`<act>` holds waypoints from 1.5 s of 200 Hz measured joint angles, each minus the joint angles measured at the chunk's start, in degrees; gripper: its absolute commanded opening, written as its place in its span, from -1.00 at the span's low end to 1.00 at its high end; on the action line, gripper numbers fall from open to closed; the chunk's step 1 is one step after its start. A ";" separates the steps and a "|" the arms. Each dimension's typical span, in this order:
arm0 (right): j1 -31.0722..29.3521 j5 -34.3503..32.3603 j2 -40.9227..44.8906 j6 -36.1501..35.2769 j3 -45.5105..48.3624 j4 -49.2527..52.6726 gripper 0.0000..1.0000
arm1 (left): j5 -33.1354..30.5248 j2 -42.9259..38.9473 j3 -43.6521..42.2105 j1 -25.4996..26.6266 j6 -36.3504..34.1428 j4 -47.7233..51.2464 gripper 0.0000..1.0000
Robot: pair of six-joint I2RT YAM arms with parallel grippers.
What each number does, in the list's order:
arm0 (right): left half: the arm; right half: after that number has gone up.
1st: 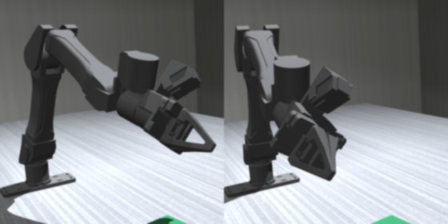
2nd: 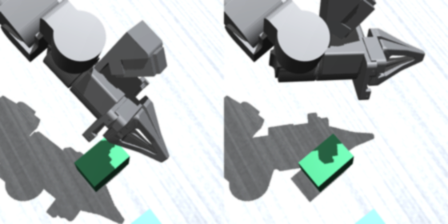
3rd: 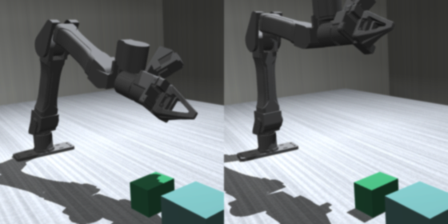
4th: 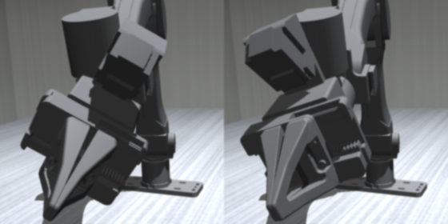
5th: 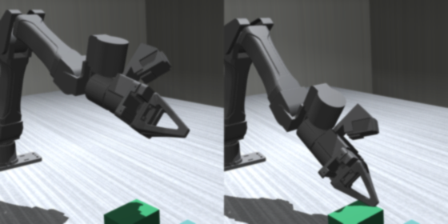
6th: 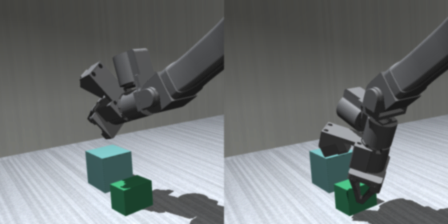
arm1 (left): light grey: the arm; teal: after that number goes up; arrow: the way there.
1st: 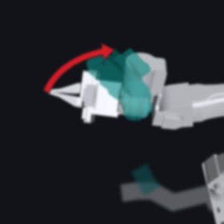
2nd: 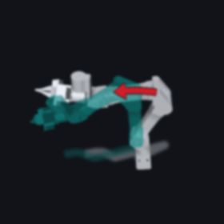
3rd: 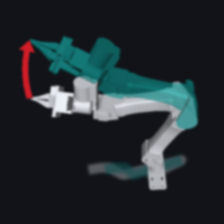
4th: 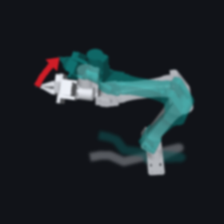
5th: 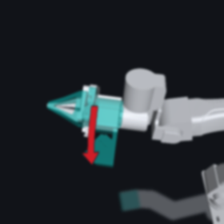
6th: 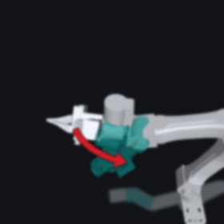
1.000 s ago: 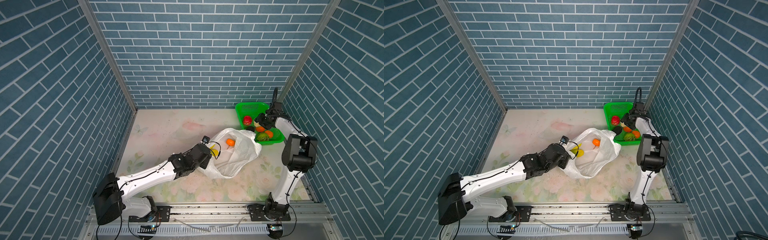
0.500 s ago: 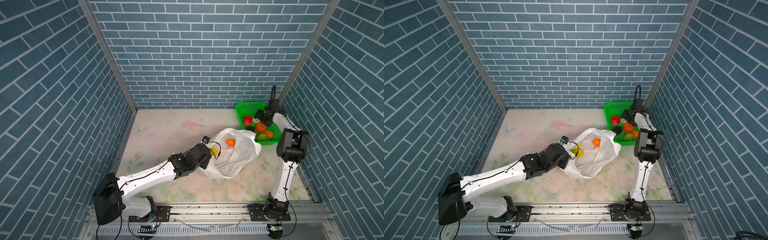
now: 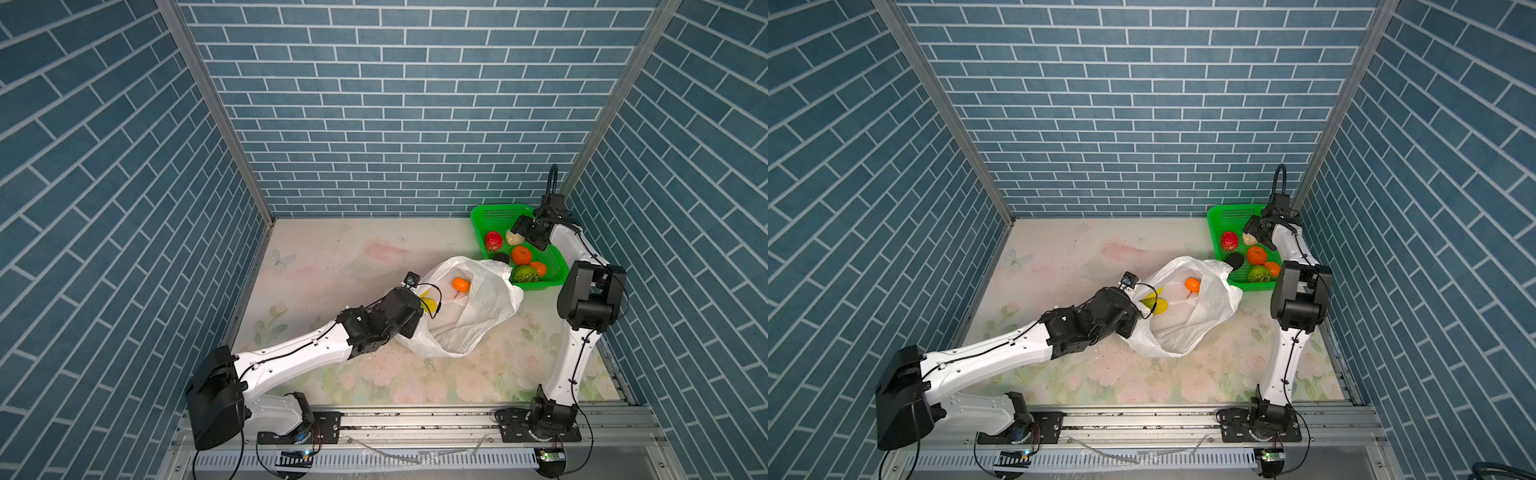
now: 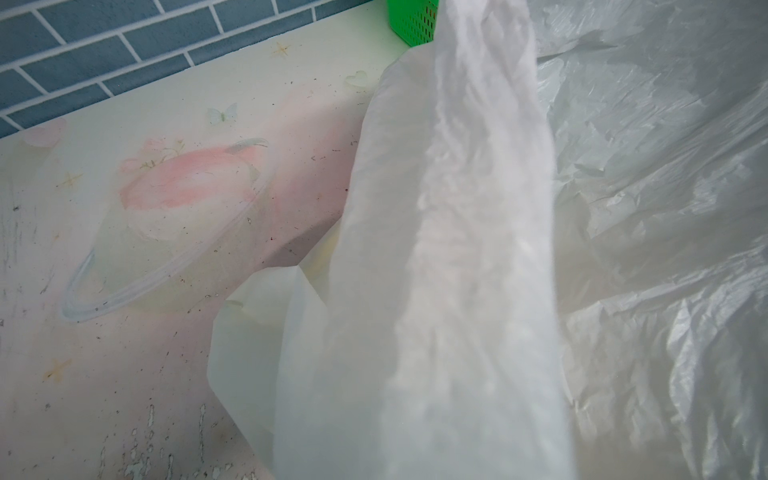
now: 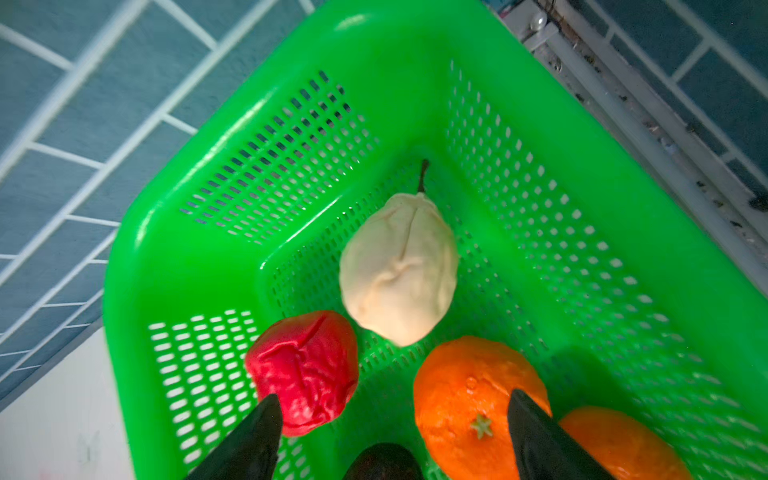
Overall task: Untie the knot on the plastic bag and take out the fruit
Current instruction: 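Bring the right gripper back into the bag mouth beside the left gripper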
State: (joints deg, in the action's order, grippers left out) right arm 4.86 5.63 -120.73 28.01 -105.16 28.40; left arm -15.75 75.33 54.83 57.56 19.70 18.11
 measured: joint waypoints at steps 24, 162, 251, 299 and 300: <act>-0.39 1.29 5.55 -0.02 3.37 -0.07 0.67 | -0.02 0.00 0.00 0.00 0.00 0.00 -1.00; -24.09 5.38 42.71 -6.01 12.52 15.06 0.67 | 0.37 0.00 0.00 0.00 -0.02 -1.33 -1.00; -44.26 3.37 46.93 -5.79 28.26 19.52 0.64 | 0.35 -0.02 0.00 0.00 -0.02 -1.79 -1.00; -50.16 -1.57 50.62 -5.38 42.18 13.88 0.59 | 0.37 -0.11 0.02 0.00 -0.02 -1.79 -1.00; -50.21 -1.66 50.64 -5.38 42.36 13.79 0.59 | 0.37 -0.13 0.02 0.00 -0.02 -1.79 -1.00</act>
State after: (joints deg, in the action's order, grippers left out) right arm -45.34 3.97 -70.08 22.63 -62.81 42.19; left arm -15.38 75.20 54.85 57.56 19.68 16.32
